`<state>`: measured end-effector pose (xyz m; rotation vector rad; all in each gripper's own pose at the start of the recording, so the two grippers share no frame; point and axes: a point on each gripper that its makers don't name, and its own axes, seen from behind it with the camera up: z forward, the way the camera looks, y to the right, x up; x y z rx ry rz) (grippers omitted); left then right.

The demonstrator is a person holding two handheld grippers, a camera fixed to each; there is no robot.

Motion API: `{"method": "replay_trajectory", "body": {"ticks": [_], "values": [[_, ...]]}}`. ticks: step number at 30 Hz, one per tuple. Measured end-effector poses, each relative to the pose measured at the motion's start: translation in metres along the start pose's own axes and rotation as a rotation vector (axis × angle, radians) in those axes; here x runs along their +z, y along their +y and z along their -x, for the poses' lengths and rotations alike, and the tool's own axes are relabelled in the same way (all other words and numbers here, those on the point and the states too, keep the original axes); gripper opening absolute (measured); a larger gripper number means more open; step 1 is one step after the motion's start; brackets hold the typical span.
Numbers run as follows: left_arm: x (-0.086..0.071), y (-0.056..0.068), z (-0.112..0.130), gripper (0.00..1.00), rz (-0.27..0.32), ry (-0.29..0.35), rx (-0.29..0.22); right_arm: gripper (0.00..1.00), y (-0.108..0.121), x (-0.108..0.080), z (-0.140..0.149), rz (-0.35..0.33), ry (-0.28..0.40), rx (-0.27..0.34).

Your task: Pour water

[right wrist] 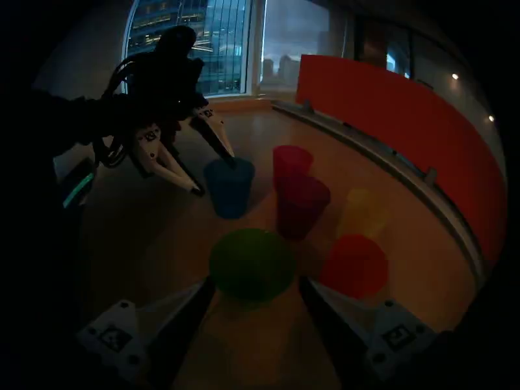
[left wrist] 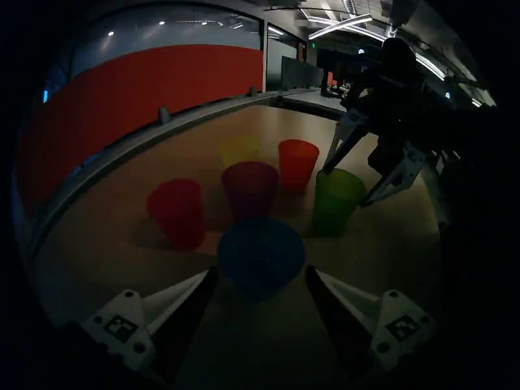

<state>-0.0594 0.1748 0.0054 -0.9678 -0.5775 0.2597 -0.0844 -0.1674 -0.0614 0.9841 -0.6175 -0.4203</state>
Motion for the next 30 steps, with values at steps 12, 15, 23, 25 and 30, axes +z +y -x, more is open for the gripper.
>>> {"method": "replay_trajectory", "body": {"ticks": [12,15,23,25,30], "values": [[0.014,0.001,-0.010,1.00,0.016,0.016,0.003,0.96,0.001,0.008,-0.001,-0.005,0.000,0.010],[0.016,0.000,-0.010,1.00,0.013,0.016,0.000,0.96,0.002,0.008,-0.001,-0.003,0.000,0.010],[0.019,0.000,-0.006,0.87,0.019,0.004,-0.024,0.96,0.002,0.008,-0.002,0.000,0.004,0.010],[0.019,0.000,-0.006,0.87,0.018,0.004,-0.020,0.95,0.002,0.008,-0.003,0.000,0.008,0.011],[0.019,0.000,-0.006,0.86,0.016,0.004,-0.013,0.95,0.001,0.012,-0.005,0.001,0.015,0.016]]}}
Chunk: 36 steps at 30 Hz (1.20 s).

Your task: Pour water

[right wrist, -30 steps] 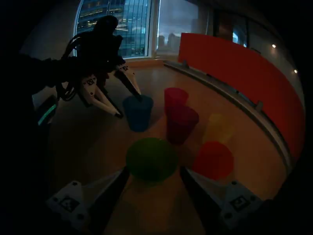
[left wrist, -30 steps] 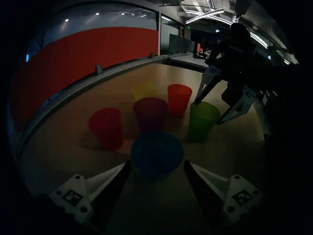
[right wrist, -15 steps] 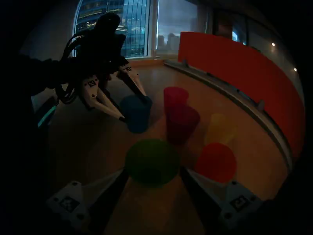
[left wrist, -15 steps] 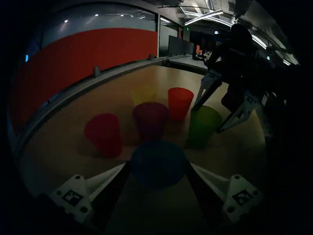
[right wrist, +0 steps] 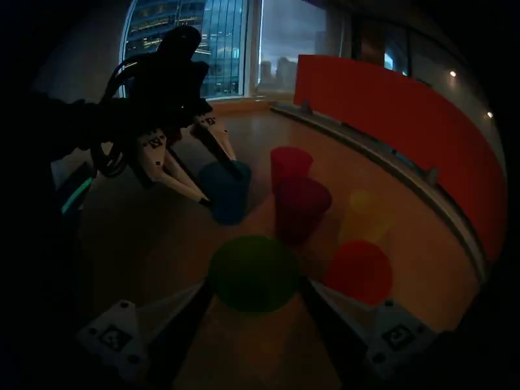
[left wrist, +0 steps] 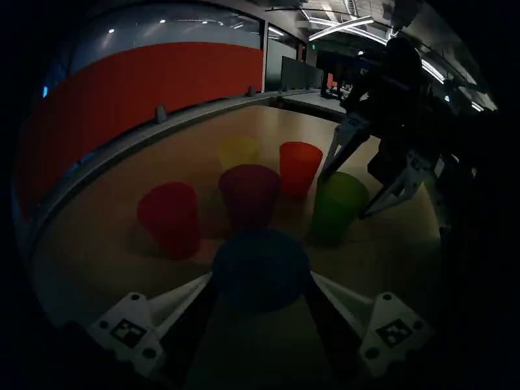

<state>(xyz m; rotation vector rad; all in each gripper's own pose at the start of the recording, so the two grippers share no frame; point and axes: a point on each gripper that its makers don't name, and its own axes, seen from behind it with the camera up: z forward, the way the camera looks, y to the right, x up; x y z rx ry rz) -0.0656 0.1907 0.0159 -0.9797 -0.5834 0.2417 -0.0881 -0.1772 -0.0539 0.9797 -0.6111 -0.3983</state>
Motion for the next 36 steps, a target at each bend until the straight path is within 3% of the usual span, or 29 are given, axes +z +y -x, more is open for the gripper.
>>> {"method": "replay_trajectory", "body": {"ticks": [11,20,36], "values": [[-0.001,0.000,0.000,0.86,-0.005,0.003,0.001,0.94,-0.004,0.009,-0.002,-0.001,0.016,0.013],[-0.008,0.000,-0.004,0.86,-0.023,0.017,-0.004,0.94,-0.002,0.000,-0.013,0.013,0.067,0.049],[-0.045,0.014,-0.064,0.86,-0.061,0.186,-0.029,0.93,0.008,-0.035,-0.059,0.059,0.184,0.065]]}}
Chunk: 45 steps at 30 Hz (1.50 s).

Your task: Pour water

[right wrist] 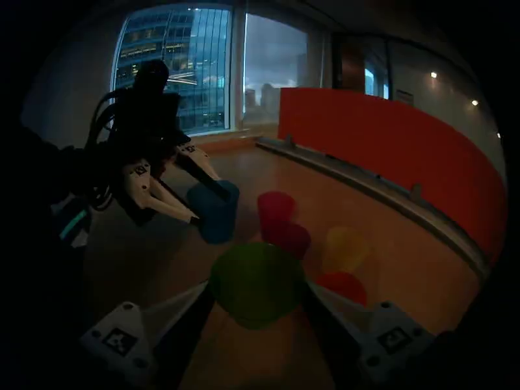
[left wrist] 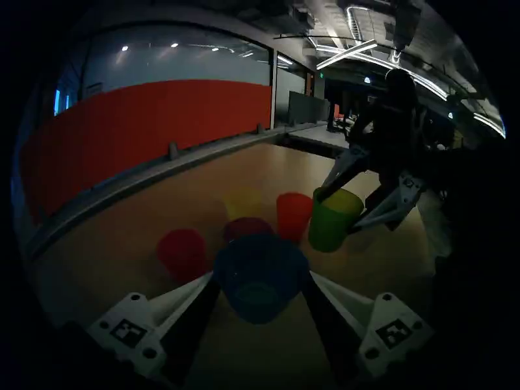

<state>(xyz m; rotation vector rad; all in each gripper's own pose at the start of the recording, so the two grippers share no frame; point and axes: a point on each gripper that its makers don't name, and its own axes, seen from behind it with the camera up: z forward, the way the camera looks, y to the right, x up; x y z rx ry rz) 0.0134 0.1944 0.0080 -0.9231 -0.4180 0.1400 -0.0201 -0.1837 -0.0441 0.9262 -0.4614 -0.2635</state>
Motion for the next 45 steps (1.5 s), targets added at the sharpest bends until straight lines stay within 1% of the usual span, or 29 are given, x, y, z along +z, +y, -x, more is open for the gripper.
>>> {"method": "replay_trajectory", "body": {"ticks": [5,14,20,23,33,45], "values": [[-0.013,-0.002,-0.022,0.86,-0.032,0.068,-0.005,0.93,0.004,-0.009,-0.023,0.015,0.053,0.005],[-0.039,-0.007,-0.058,0.86,-0.075,0.171,-0.010,0.92,0.013,-0.022,-0.062,0.049,0.147,-0.003],[-0.054,-0.012,-0.081,0.86,-0.096,0.234,-0.010,0.92,0.018,-0.028,-0.082,0.069,0.206,-0.012],[-0.059,-0.012,-0.088,0.86,-0.100,0.257,-0.012,0.92,0.020,-0.030,-0.091,0.078,0.239,-0.010],[-0.064,-0.008,-0.102,0.86,-0.097,0.293,-0.015,0.92,0.025,-0.034,-0.115,0.098,0.318,-0.012],[-0.069,-0.009,-0.117,0.86,-0.096,0.328,-0.025,0.92,0.028,-0.039,-0.136,0.111,0.366,-0.031]]}}
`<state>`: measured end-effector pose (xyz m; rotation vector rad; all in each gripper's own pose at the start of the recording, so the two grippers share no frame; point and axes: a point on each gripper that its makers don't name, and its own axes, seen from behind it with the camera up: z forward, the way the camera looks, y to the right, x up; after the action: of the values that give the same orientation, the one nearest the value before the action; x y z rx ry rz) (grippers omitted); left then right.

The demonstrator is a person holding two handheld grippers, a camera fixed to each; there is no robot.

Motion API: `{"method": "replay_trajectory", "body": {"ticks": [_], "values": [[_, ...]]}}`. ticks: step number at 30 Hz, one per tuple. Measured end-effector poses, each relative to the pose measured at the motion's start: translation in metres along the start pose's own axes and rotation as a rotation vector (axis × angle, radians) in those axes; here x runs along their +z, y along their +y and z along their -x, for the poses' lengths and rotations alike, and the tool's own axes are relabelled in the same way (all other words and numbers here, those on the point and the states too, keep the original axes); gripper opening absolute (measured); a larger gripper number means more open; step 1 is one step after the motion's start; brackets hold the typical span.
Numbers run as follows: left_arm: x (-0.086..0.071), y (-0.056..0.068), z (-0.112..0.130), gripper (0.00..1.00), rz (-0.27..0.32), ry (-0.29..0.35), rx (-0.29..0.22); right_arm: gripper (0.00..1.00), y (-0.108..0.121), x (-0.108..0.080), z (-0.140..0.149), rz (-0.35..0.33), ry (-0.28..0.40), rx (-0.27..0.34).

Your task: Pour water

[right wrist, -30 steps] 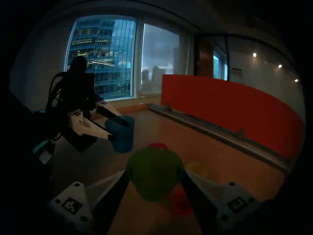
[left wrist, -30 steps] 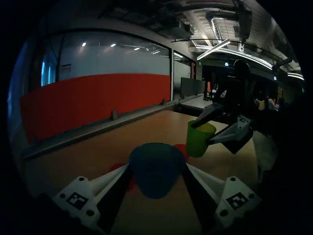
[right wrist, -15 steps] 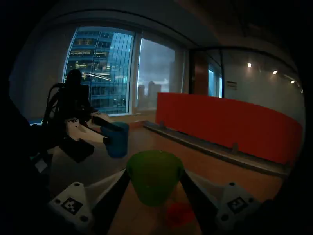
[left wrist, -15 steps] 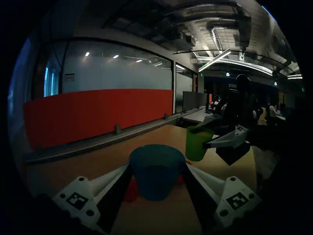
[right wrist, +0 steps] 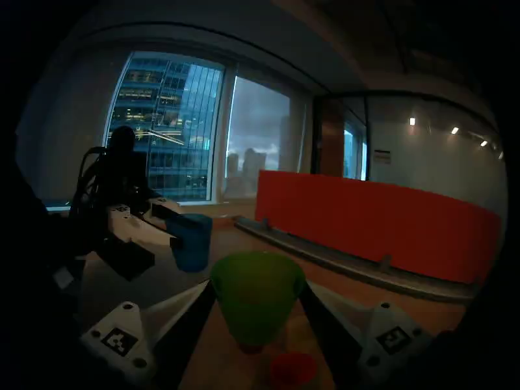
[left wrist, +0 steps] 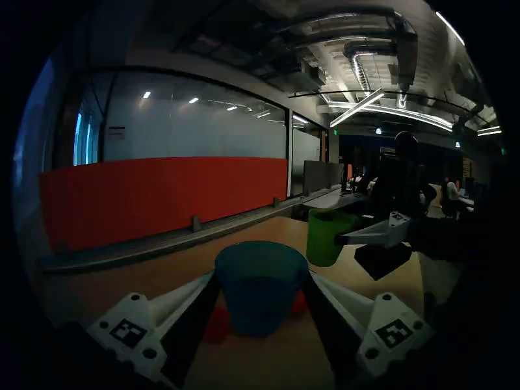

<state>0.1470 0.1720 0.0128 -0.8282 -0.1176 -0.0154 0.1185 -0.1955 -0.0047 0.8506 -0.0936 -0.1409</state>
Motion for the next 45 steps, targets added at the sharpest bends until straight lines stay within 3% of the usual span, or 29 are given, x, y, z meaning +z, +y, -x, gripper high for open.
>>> {"method": "replay_trajectory", "body": {"ticks": [20,32,45], "values": [[-0.001,-0.002,-0.011,0.86,-0.005,0.015,0.038,0.92,-0.002,0.002,-0.009,-0.011,0.013,-0.008],[0.000,-0.014,-0.031,0.86,-0.043,0.035,0.129,0.91,-0.021,0.007,-0.003,-0.075,-0.001,-0.013],[0.002,-0.013,-0.057,0.86,-0.068,0.059,0.254,0.91,-0.047,0.016,0.005,-0.142,-0.012,-0.015]]}}
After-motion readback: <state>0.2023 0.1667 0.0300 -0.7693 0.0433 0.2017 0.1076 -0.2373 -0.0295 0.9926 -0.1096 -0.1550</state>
